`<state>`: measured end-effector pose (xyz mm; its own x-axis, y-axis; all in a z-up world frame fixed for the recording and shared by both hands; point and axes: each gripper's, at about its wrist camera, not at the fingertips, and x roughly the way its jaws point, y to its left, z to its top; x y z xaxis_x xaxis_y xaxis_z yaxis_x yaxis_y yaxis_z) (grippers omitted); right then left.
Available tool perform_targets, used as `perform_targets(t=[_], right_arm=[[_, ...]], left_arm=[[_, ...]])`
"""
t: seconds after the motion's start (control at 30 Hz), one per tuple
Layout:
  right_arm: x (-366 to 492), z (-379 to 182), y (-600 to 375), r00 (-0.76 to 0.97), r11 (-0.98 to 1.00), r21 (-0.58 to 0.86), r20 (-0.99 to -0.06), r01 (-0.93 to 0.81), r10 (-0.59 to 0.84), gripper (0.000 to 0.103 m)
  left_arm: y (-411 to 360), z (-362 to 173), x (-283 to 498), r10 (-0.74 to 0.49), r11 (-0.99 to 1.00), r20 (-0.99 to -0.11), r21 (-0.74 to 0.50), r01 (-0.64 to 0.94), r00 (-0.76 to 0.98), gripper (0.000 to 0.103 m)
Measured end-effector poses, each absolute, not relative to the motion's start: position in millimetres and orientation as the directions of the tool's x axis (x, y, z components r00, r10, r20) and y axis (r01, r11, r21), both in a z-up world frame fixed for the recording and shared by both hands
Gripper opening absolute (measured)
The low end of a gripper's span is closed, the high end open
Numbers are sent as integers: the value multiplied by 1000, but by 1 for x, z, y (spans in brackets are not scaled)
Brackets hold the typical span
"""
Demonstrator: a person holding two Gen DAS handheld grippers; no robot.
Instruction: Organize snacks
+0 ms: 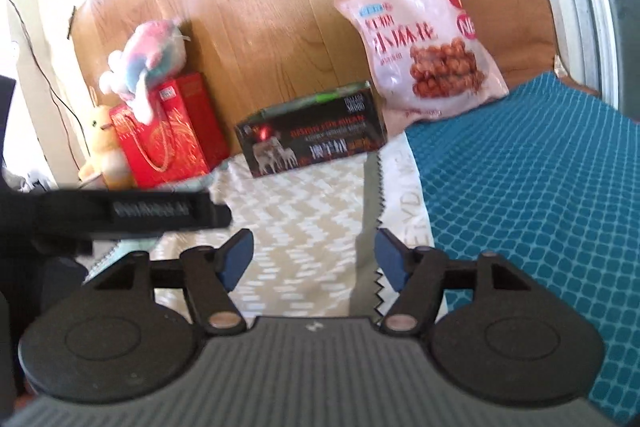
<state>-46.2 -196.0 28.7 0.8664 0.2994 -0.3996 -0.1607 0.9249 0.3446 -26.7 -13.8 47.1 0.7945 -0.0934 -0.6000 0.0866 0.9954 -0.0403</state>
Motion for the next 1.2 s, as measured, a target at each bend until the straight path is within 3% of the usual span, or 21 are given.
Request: perform_targets(t=[0.1,0.4,0.67,1.2], right_arm=[[-56,34,-195,882,931,328,-377,-157,282,76],[-68,37,-200,895,933,329,-357,-147,267,86],[-68,33,-207,899,927,358,-360,-113,249,88],[-61,23,-214,884,911,403,-388,-91,260,89]], left_arm=[[-12,51,-34,-57,998,-580,-18,57,813,103],[-10,61,-45,23,1000,-543,16,-17,839,103],[-4,63,-56,60,998,-460,3,-66,886,103],[-19,42,-43,72,997,-548,73,-38,833,103]])
